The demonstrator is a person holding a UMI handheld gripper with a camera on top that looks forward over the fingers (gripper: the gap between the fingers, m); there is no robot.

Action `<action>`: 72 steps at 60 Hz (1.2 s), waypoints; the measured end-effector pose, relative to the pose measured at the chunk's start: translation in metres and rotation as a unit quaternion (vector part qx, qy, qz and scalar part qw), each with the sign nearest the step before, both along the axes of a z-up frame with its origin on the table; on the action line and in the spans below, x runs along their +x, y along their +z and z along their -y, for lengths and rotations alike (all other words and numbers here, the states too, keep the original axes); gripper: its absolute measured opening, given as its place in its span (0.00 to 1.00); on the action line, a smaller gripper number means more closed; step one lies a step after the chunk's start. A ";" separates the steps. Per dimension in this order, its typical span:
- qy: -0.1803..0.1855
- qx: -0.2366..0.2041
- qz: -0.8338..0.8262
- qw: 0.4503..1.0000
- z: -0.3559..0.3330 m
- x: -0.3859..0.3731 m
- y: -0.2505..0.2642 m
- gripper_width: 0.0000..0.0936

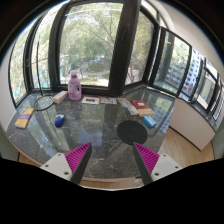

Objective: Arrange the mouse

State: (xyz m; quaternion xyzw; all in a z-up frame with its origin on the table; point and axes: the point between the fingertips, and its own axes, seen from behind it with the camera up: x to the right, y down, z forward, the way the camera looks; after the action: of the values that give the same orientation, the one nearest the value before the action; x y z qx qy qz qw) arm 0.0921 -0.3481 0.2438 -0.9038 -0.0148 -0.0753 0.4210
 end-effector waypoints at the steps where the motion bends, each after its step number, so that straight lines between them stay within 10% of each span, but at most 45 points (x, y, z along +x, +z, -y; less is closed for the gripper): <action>1: -0.001 0.000 0.000 1.000 0.000 0.000 0.000 0.91; 36: -0.003 -0.044 -0.058 0.997 -0.013 -0.148 -0.141 0.91; 51: 0.055 0.015 -0.099 0.993 -0.143 -0.289 -0.184 0.91; 72: 0.040 0.002 -0.074 0.996 -0.296 -0.330 -0.260 0.84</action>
State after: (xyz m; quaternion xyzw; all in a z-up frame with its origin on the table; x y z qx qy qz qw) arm -0.2381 -0.0524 -0.0162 -0.9048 -0.0190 0.0088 0.4253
